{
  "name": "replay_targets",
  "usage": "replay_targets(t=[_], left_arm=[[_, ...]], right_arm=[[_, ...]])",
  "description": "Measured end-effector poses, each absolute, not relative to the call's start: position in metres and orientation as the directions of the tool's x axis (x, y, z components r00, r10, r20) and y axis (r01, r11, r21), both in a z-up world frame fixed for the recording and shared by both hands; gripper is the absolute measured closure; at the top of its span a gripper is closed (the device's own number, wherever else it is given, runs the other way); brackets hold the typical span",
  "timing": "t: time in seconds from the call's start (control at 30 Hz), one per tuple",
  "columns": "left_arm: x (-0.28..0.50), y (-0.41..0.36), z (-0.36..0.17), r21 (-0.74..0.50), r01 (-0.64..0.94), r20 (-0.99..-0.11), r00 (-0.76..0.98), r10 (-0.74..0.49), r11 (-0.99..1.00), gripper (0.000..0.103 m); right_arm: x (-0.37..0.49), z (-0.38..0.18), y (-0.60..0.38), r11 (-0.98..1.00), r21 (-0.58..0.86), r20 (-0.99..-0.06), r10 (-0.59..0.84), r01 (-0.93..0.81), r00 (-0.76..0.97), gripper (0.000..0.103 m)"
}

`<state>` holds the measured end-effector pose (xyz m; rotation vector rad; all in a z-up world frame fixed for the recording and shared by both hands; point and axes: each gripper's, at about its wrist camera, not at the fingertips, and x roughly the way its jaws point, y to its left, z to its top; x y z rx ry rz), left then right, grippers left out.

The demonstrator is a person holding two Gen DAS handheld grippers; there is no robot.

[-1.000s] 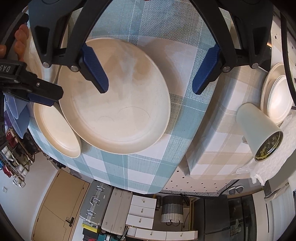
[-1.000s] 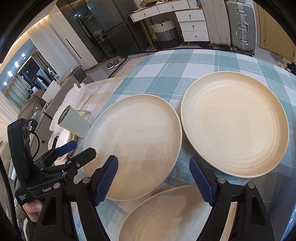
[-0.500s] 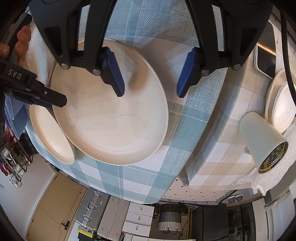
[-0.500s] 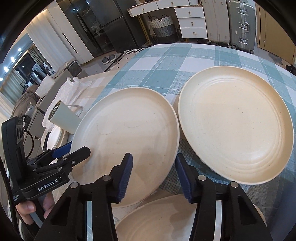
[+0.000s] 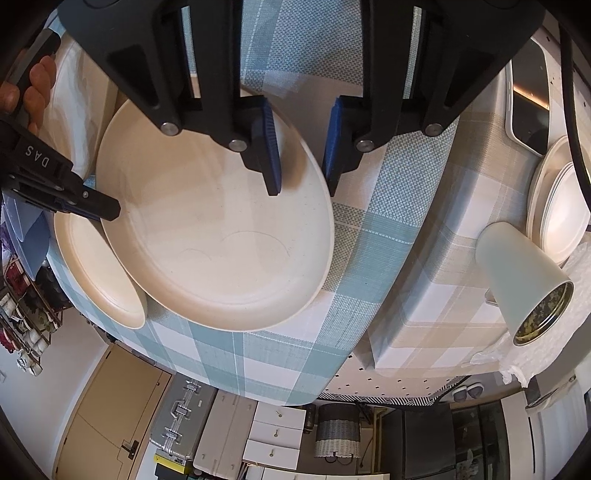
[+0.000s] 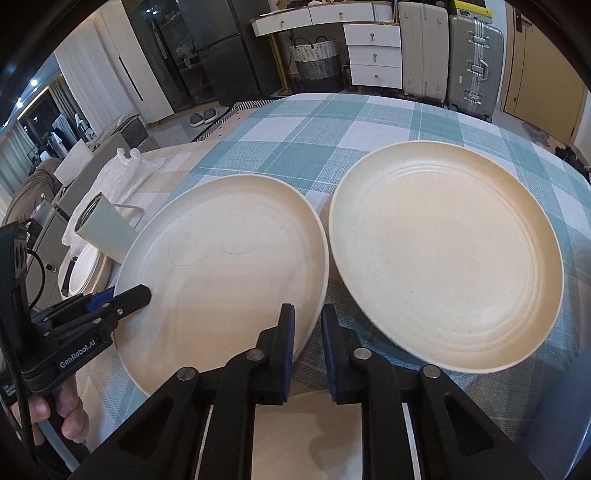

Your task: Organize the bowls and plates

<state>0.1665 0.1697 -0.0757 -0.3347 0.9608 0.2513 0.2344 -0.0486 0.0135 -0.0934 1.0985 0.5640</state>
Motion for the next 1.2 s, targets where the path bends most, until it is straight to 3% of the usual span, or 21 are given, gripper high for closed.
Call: replay_targets(t=[1.2], left_arm=[[0.131, 0.144, -0.023, -0.12, -0.311, -0.778, 0.62, 0.105, 0.943, 0.085]], right_arm=[[0.213, 0.054, -0.067, 0.85, 0.19, -0.82, 0.413, -0.491, 0.397, 0.089]])
